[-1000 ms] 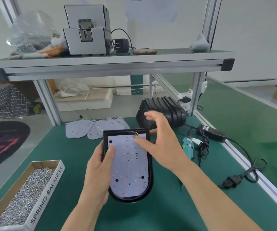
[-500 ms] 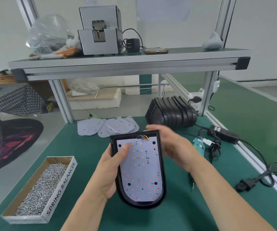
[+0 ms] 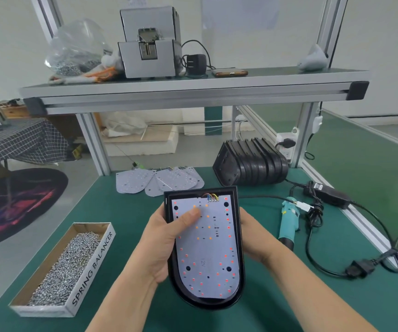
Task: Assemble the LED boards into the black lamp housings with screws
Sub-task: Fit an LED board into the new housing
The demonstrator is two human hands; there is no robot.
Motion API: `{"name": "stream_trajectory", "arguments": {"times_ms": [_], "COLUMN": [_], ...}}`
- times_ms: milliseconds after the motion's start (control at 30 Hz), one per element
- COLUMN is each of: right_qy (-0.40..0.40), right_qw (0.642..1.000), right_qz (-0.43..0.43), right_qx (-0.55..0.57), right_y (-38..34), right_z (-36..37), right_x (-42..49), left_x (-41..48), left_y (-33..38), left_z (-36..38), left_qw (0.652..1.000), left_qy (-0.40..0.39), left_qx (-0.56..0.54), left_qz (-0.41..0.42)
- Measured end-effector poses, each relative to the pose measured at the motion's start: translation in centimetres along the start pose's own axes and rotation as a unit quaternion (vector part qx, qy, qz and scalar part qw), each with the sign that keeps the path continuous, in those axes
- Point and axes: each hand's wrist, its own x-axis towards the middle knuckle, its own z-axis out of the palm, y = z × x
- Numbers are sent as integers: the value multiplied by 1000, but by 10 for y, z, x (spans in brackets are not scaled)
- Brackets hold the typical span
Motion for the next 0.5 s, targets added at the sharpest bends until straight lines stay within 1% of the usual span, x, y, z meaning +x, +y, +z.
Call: {"name": "stream_trajectory", "arguments": {"times_ms": [67, 100, 233, 267, 300, 333, 367, 400, 433, 467, 500], "right_qy": [74, 94, 74, 94, 135, 182, 210, 206, 181, 152, 143], "right_qw": [996, 994, 993, 990, 987, 982, 977, 977, 982, 988, 987], "right_qz": [0, 2, 12, 3, -12, -24, -27, -28, -33, -35, -38], "right_qx": [-59, -57, -95, -101, -90, -51, 6, 45, 47, 1, -58], "right_y": [6, 8, 4, 3, 2, 0, -4, -8, -10, -11, -11], "right_z": [2, 2, 2, -1, -6, -11, -15, -18, -19, -16, -13], "right_x": [5, 7, 10, 9, 9, 7, 5, 3, 0, -2, -4], "left_x": [-2, -4, -6, -5, -4, -3, -3, -2, -1, 0, 1], "left_y": [-1, -3, -6, -5, -3, -1, 1, 2, 2, 0, -2], "left_z": [2, 3, 6, 6, 6, 5, 5, 5, 5, 6, 7], "left_qw": [1000, 1000, 999, 999, 999, 998, 996, 994, 992, 990, 989], "left_qy": [0, 1, 18, 24, 31, 39, 49, 61, 72, 78, 79], "left_qx": [-16, -22, -26, -18, -10, -2, 11, 29, 47, 60, 67], "left_qz": [-5, -8, 3, 17, 33, 51, 68, 84, 97, 103, 104]}}
